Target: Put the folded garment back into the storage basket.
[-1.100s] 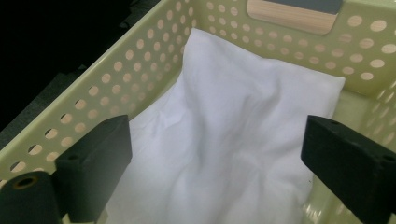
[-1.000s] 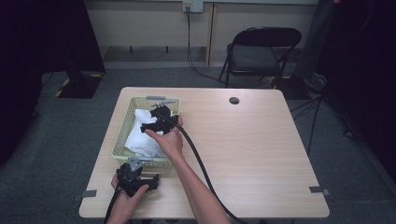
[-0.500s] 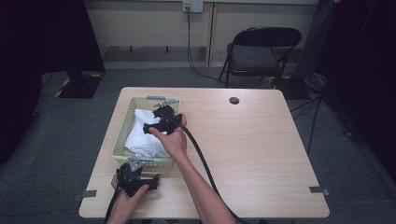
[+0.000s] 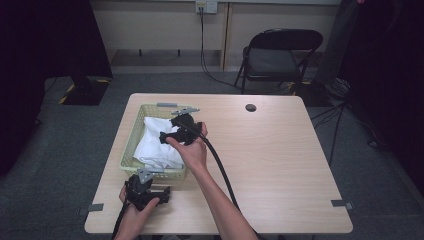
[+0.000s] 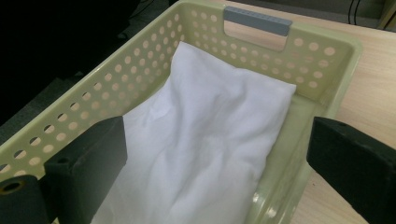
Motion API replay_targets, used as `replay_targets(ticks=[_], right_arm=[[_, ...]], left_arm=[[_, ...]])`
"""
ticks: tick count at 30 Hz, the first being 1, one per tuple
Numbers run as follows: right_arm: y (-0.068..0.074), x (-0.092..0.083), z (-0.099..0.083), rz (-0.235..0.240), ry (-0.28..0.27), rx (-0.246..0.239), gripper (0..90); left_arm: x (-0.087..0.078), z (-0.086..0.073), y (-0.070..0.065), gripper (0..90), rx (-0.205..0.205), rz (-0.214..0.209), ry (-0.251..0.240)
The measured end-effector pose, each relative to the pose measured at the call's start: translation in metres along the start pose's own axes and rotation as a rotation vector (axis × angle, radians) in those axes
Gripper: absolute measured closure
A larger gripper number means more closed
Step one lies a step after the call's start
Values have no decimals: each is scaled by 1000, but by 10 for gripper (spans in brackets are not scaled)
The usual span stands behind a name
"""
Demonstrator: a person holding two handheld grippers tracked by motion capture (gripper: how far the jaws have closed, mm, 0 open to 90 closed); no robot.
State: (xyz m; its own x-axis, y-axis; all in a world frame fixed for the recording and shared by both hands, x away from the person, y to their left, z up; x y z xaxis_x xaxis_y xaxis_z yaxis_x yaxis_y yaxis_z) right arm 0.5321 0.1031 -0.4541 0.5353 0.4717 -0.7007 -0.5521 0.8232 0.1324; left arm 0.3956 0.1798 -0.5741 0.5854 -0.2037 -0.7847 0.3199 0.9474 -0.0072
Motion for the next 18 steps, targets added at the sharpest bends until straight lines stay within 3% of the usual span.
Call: replay_targets(ticks=[6, 18], right_arm=[[-1, -9, 0, -15, -12, -16, 52], [-9, -29, -2, -6, -50, 0, 57]], left_arm=[[0, 0, 0, 0, 0, 0, 0], [0, 0, 0, 0, -1, 0, 0]])
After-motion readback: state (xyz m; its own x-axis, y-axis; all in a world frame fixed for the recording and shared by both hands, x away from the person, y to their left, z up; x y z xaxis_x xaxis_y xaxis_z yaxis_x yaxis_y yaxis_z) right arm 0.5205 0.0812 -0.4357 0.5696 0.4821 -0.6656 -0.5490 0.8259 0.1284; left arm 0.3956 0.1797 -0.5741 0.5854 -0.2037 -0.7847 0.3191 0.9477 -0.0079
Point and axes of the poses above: each handheld gripper's, and its own axes: x roughly forward along the jaws, z roughly out of its top, y roughly to its left, the point moved 10 cm from there along x, roughly forward along the jaws, and after that the axes turned 7 degrees about y, right-handed, at the moved point
